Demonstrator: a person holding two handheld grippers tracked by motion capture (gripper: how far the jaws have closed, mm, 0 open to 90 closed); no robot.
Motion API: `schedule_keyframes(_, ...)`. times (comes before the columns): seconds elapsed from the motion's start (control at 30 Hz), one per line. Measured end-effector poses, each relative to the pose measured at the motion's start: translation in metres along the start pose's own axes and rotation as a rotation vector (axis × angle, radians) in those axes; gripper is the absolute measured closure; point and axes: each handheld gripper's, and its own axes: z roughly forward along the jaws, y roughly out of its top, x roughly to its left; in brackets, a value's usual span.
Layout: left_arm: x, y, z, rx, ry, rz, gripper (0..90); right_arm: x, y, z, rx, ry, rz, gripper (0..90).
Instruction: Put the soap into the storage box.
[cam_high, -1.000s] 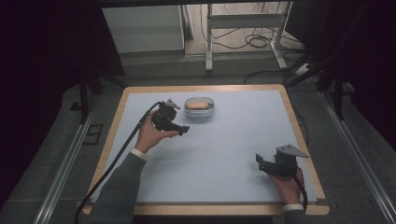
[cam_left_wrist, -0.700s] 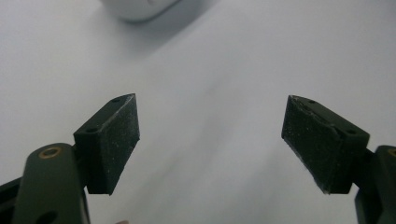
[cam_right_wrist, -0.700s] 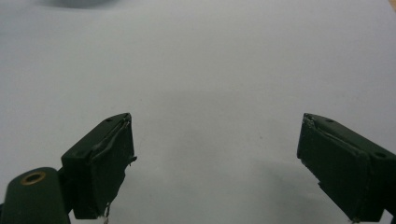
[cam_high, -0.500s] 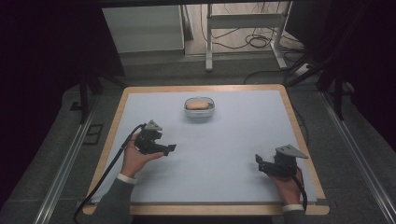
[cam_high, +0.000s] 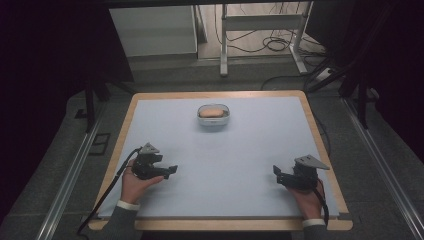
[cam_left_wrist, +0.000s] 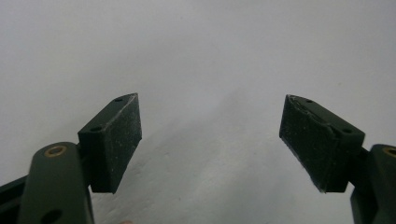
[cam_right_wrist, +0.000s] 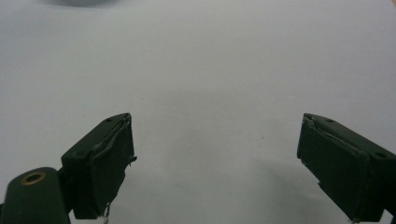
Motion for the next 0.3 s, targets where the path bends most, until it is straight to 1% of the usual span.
schedule_keyframes(0.17, 0.0019, 0.0001, 0.0, 0.009, 0.008, 0.004, 20.4, -0.0016, -0.0003, -0.0014, -0.01, 0.007, 0.013, 10.9)
schedule_keyframes(0.3, 0.0046, -0.0014, 0.0004, 0.011, 0.02, 0.002, 20.2, -0.0023, -0.0001, -0.0006, -0.005, 0.015, 0.018, 10.9)
